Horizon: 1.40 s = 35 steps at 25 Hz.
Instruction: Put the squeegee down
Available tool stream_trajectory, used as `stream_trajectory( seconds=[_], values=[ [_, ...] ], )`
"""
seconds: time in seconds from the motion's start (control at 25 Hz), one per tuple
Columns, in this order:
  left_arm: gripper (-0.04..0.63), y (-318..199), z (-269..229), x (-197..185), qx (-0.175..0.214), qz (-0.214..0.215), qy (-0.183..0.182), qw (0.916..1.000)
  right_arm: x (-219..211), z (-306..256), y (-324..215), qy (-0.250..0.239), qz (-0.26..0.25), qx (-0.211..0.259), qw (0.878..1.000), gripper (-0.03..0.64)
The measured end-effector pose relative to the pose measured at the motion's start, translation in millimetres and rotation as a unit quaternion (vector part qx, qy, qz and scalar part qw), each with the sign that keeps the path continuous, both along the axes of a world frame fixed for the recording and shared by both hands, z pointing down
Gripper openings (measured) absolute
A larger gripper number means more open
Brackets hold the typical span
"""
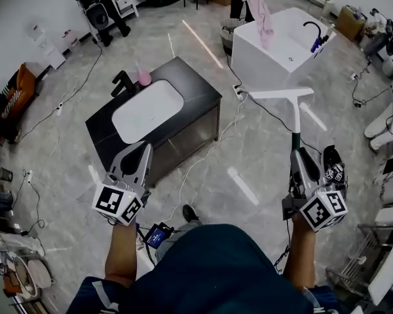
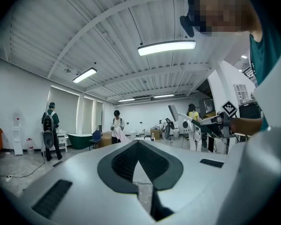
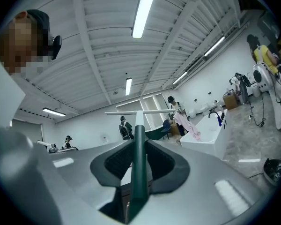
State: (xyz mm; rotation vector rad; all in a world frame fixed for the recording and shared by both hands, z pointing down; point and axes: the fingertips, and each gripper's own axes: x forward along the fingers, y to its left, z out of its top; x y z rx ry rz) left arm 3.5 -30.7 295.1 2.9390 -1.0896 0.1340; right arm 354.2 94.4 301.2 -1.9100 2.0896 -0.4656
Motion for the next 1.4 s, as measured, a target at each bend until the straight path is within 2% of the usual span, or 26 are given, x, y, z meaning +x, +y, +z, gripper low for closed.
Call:
stream_trajectory(
  seconds=[0.44, 0.76, 1.12, 1.4],
  values=[
    [0.005, -71.5, 5.1, -36.6, -0.006, 0.033, 0.008, 0.9994, -44.2, -9.6, -58.4, 0.008, 0.033, -0.001, 0.999, 0.103],
    [0.005, -105.8, 8.2, -81.5, 0.001, 0.031, 0.02, 0.9993, -87.1, -17.2, -104.8, 0.021, 0.025, 0.008, 0.999, 0.103],
    [0.005, -117.2, 11.1, -126.8, -0.004, -0.016, 0.033, 0.9993, -121.3, -32.1, -155.4, 0.04, -0.026, 0.012, 0.999, 0.103],
    [0.005, -138.7, 17.8, -151.2, -0.002, -0.085, 0.023, 0.9961, -123.8, -25.4, -227.0, 0.043, -0.083, 0.015, 0.996, 0.103]
  ],
)
